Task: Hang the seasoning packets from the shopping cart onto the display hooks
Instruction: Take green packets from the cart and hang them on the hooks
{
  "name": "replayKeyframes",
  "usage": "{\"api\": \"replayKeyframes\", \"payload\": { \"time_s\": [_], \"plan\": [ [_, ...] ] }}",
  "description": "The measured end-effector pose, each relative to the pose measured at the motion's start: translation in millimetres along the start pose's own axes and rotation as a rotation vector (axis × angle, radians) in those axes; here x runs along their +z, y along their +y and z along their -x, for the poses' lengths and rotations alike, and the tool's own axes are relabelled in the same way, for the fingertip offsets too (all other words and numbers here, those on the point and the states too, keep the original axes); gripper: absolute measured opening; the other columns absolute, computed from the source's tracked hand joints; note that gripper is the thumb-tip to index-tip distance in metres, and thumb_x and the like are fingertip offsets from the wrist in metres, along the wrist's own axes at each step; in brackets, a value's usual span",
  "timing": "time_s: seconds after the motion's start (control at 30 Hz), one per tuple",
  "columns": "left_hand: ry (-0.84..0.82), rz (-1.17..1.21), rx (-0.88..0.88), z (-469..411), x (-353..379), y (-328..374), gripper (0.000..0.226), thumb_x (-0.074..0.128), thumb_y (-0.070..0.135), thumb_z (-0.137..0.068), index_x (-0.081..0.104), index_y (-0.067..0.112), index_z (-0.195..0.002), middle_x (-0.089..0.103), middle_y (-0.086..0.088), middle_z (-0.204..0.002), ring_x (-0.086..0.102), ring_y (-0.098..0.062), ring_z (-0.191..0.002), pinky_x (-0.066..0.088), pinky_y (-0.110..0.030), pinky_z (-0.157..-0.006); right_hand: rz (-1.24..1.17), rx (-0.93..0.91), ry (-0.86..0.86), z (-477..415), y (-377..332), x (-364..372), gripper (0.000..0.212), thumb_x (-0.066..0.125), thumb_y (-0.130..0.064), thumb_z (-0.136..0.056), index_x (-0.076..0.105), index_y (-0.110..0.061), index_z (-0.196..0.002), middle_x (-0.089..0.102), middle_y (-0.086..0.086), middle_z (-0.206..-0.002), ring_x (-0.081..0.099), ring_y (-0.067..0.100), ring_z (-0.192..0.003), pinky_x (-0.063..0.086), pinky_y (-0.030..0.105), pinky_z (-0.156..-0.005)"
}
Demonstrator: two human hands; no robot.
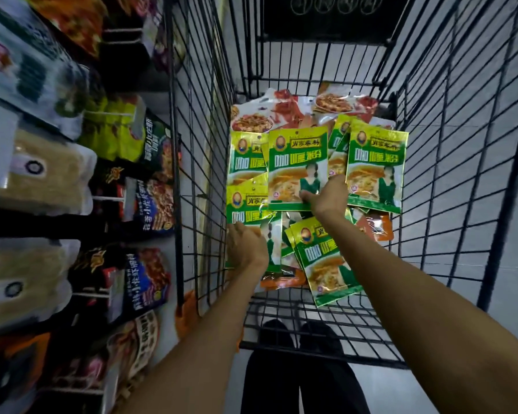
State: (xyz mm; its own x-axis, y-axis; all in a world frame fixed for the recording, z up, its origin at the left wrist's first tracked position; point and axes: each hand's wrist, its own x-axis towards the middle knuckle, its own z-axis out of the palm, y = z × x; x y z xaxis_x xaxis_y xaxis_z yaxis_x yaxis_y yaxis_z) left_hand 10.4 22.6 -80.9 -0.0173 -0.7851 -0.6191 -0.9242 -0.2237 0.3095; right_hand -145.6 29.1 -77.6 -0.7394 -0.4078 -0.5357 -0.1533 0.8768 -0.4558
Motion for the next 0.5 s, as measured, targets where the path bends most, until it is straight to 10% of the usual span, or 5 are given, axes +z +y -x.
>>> {"api": "replayKeyframes", "payload": {
  "time_s": [0.13, 0.5],
  "plan": [
    [-0.011, -0.07, 0.067, 3.8, 1.6, -0.8, 0.052, 0.056, 0.023, -0.095, 0.038, 0.003, -0.138, 0.039, -0.016, -0.142, 0.041, -0.033, -0.128, 0.039, -0.047, -0.104, -0.014, -0.028, -0.018, -9.3, 1.8, -20.2, 0.032, 0.077, -0.025, -0.081, 0.059, -0.001, -0.092, 0.058, 0.009, -0.086, 0.057, 0.026, -0.085, 0.043, 0.032, -0.06],
    [0.123, -0.038, -0.014, 2.6, 3.2, 5.3, 0.093, 0.077, 0.025, -0.077, 0.019, 0.001, -0.147, 0.036, -0.02, -0.145, 0.037, -0.033, -0.132, 0.035, -0.043, -0.108, -0.249, 0.307, -0.394, -12.5, 75.9, -83.2, 0.043, 0.076, 0.009, -0.072, 0.059, 0.01, -0.111, 0.065, 0.025, -0.116, 0.063, 0.038, -0.106, 0.052, 0.051, -0.093]
  ]
}}
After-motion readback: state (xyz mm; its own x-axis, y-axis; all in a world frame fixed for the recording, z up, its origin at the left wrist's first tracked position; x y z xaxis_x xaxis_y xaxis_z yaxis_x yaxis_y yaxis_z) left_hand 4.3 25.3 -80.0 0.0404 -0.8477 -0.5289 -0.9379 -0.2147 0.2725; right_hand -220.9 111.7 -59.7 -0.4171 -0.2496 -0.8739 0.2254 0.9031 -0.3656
